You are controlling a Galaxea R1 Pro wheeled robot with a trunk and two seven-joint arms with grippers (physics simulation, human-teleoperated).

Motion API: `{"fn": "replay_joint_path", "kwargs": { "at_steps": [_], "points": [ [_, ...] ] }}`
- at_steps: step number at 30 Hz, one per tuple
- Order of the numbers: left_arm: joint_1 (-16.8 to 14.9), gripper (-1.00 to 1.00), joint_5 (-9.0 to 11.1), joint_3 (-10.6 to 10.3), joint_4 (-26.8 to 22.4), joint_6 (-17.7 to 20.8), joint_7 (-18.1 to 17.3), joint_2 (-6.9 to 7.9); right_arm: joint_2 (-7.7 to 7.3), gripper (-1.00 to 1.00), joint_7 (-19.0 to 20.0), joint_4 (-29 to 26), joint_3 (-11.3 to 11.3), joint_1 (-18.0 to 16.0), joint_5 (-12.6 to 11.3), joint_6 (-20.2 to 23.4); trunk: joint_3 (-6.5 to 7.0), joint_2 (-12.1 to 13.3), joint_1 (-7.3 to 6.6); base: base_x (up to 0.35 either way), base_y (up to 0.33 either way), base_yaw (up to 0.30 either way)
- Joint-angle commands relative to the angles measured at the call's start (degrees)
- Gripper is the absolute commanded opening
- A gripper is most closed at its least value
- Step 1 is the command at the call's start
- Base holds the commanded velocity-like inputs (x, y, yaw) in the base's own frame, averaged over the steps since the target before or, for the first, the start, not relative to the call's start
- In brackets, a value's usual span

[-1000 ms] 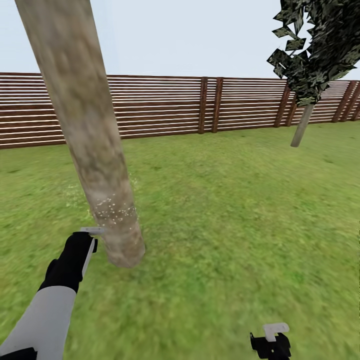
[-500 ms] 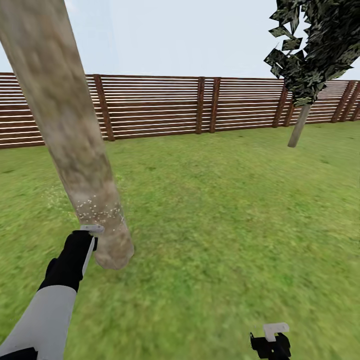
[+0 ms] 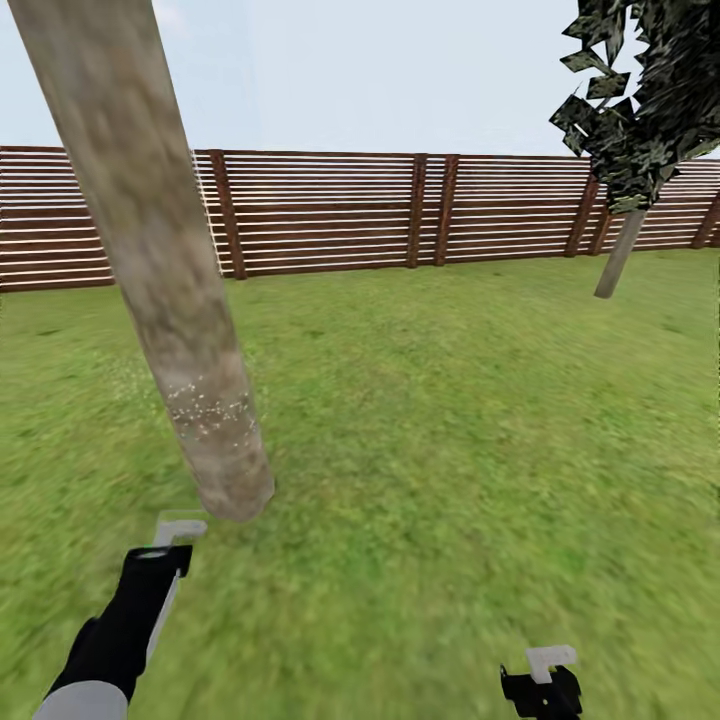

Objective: In the garden, pick up the pesticide atomizer on the floor and spray pesticide onto both trees until each tree trunk is fully covered.

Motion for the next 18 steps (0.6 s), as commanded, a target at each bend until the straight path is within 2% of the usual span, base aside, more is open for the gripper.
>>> {"fn": "replay_joint_path", "kwargs": {
  "at_steps": [1,3,4,5,6,8,9,11,12,14,17,18],
  "points": [
    [1.9,-1.0,-0.4,-0.2,0.0,-1.3,-1.6,0.12,0.03,1.0,-0.1,0.1,-0.4,0.0,0.6,-0.2,-0.04,0.0,-0.05,-0.339,0.0,0.0],
    [4.5,-1.0,-0.8,-0.5,2.1,-6.3,-8.6,0.8,0.04,1.0,0.2,0.1,-0.2,0.0,0.8,-0.3,-0.04,0.0,-0.05,-0.34,0.0,0.0],
    [5.1,-1.0,-1.3,-0.6,4.5,-10.7,-13.4,1.92,0.1,1.0,0.8,0.0,1.0,0.0,1.4,-0.3,-0.04,0.0,-0.05,-0.341,0.0,0.0],
    [5.3,-1.0,-2.5,-0.7,7.5,-15.2,-18.5,3.69,0.13,1.0,1.4,-0.2,2.0,0.0,2.0,-0.3,-0.04,0.0,-0.05,-0.341,0.0,0.0],
    [5.3,-1.0,-4.4,-1.2,10.5,-19.6,-25.1,5.69,0.13,1.0,4.2,-1.5,4.6,0.0,3.4,-0.3,-0.04,0.0,-0.05,-0.341,0.0,0.0],
    [5.2,-1.0,-8.3,-1.7,13.8,-26.4,-38.1,8.44,0.14,1.0,14.1,-7.4,7.3,0.0,4.7,-0.1,-0.04,0.0,-0.05,-0.328,0.0,0.0],
    [5.2,-1.0,-11.2,-1.9,14.6,-30.4,-45.4,9.42,0.14,1.0,22.9,-12.5,7.8,0.0,5.1,0.1,-0.04,0.0,-0.05,-0.251,0.0,0.0],
    [5.0,-1.0,-16.2,-1.9,14.8,-33.4,-54.2,9.7,0.14,1.0,35.3,-18.8,8.1,0.0,5.3,0.6,-0.04,0.0,-0.05,-0.124,0.0,0.0],
    [4.9,-1.0,-18.5,-1.9,14.6,-33.9,-57.2,9.56,0.14,1.0,40.5,-21.1,8.2,0.0,5.3,1.2,-0.04,0.0,-0.05,-0.043,0.0,0.0],
    [4.7,-1.0,-22.2,-2.2,14.1,-34.2,-60.4,8.58,0.14,1.0,48.4,-24.2,8.3,0.0,5.5,2.3,-0.04,0.0,-0.05,-0.015,0.0,0.0],
    [4.5,-1.0,-23.8,-6.0,14.1,-33.9,-60.9,7.61,0.12,1.0,50.1,-24.7,8.4,0.0,7.6,2.5,-0.04,0.0,-0.05,-0.002,0.0,0.0],
    [4.4,-1.0,-24.0,-7.0,14.1,-33.6,-61.0,7.01,0.18,1.0,50.3,-24.8,9.1,0.0,9.7,2.6,-0.04,0.0,-0.05,0.0,0.0,0.0]
  ]
}}
